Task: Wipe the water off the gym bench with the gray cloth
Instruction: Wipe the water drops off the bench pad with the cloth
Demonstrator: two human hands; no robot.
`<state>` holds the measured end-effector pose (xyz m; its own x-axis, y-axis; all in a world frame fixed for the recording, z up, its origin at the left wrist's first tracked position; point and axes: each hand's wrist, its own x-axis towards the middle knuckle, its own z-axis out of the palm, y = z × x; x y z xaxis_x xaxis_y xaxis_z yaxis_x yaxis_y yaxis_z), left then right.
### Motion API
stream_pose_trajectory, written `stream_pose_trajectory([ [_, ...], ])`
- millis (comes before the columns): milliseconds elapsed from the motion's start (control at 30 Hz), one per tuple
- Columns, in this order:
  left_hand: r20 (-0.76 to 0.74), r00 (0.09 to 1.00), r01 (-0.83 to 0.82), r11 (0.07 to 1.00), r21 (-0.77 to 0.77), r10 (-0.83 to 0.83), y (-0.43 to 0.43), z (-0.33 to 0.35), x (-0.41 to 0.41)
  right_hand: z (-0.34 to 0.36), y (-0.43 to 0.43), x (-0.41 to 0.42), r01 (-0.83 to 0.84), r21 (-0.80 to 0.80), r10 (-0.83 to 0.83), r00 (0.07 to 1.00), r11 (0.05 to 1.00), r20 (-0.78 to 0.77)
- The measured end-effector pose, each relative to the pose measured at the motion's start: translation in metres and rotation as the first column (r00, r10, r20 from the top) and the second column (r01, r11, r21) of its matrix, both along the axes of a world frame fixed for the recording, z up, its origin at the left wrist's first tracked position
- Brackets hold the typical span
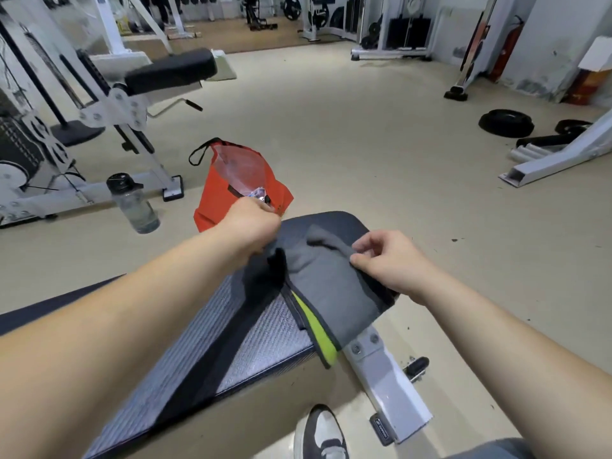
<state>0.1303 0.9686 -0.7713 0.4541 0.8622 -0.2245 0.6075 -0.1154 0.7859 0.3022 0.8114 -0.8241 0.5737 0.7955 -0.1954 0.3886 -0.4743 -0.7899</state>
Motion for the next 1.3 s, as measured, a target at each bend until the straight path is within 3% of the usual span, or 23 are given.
stream_pose_trajectory([
  [67, -0.077, 0.996, 0.06, 0.934, 0.352, -0.035, -0.008, -0.01, 0.001, -0.003, 0.006, 0.004, 0.092, -0.021, -0.086, 0.979, 0.996, 0.183],
  [133, -0.256, 0.932, 0.355, 0.796, 0.49, -0.259, -0.043, -0.023, 0.002, -0.002, 0.008, 0.009, 0.164, 0.012, -0.162, 0.957, 0.986, 0.239],
  [233, -0.652, 0.639, 0.712, 0.634, 0.301, -0.408, -0.1, -0.047, 0.007, -0.008, 0.01, 0.012, 0.173, 0.004, -0.17, 0.96, 0.985, 0.223],
  [267, -0.727, 0.555, 0.756, 0.61, 0.239, -0.404, -0.107, -0.054, 0.011, -0.011, 0.009, 0.012, 0.174, 0.01, -0.172, 0.965, 0.985, 0.196],
  [300, -0.75, 0.528, 0.769, 0.598, 0.224, -0.398, -0.105, -0.06, 0.015, -0.014, 0.008, 0.014, 0.184, 0.025, -0.186, 0.97, 0.983, 0.159],
  [433, -0.725, 0.571, 0.76, 0.584, 0.287, -0.386, -0.047, -0.07, 0.042, -0.02, 0.007, 0.022, 0.275, 0.072, -0.28, 0.958, 0.959, 0.067],
  [600, -0.729, 0.642, 0.635, 0.697, 0.333, -0.237, 0.0, -0.075, 0.086, -0.023, 0.009, 0.026, 0.316, 0.098, -0.321, 0.947, 0.944, 0.034],
  [667, -0.706, 0.672, 0.619, 0.694, 0.367, -0.225, -0.016, -0.077, 0.094, -0.025, 0.012, 0.029, 0.342, 0.133, -0.349, 0.937, 0.93, 0.028],
  [733, -0.668, 0.677, 0.679, 0.611, 0.406, -0.309, -0.048, -0.08, 0.09, -0.026, 0.015, 0.032, 0.373, 0.155, -0.383, 0.923, 0.915, 0.033],
  [833, -0.621, 0.611, 0.792, 0.362, 0.492, -0.491, -0.086, -0.086, 0.065, -0.03, 0.013, 0.035, 0.394, 0.142, -0.404, 0.914, 0.908, 0.047],
  [900, -0.607, 0.581, 0.806, 0.276, 0.524, -0.543, -0.079, -0.085, 0.058, -0.031, 0.009, 0.036, 0.398, 0.129, -0.406, 0.913, 0.908, 0.045],
  [967, -0.62, 0.597, 0.8, 0.315, 0.511, -0.509, -0.054, -0.086, 0.064, -0.033, 0.006, 0.035, 0.401, 0.122, -0.407, 0.913, 0.908, 0.025],
  [1133, -0.65, 0.722, 0.606, 0.669, 0.429, -0.237, 0.008, -0.086, 0.095, -0.032, 0.004, 0.033, 0.377, 0.116, -0.381, 0.924, 0.919, 0.013],
  [1200, -0.645, 0.739, 0.558, 0.713, 0.425, -0.195, 0.006, -0.089, 0.102, -0.029, 0.006, 0.032, 0.349, 0.115, -0.355, 0.934, 0.93, 0.043],
  [1300, -0.599, 0.767, 0.563, 0.69, 0.454, -0.231, -0.025, -0.09, 0.097, -0.023, 0.007, 0.028, 0.296, 0.11, -0.308, 0.943, 0.949, 0.127],
])
